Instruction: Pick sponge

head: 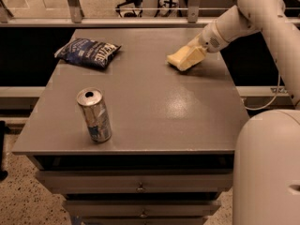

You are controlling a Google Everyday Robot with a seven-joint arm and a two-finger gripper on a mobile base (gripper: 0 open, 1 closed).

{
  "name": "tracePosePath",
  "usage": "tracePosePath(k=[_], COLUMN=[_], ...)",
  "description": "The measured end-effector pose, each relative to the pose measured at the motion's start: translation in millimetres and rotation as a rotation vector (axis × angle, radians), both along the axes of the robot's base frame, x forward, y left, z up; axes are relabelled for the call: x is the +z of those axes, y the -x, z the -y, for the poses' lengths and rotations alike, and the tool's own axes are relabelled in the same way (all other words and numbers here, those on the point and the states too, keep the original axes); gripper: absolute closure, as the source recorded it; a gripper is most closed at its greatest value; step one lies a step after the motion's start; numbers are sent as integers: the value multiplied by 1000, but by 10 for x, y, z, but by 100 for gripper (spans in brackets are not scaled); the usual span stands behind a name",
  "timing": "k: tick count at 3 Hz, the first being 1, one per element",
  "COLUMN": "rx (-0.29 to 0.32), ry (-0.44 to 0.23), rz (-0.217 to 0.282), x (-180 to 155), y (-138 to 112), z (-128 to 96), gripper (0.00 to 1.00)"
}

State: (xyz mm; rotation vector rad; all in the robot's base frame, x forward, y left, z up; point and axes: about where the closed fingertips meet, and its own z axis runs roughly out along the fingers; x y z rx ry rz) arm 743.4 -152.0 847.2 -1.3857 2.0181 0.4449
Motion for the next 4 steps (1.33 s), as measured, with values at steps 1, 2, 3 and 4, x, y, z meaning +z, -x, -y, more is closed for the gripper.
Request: tracePosePath(k=[1,2,3,4], rx=[17,69,131,177], ry=[-18,-55,-122,-178], rz=[19,47,76,88], x=[153,398,693,982], y=[75,234,446,648], z=[64,43,7,-42], gripper=[83,100,100,100])
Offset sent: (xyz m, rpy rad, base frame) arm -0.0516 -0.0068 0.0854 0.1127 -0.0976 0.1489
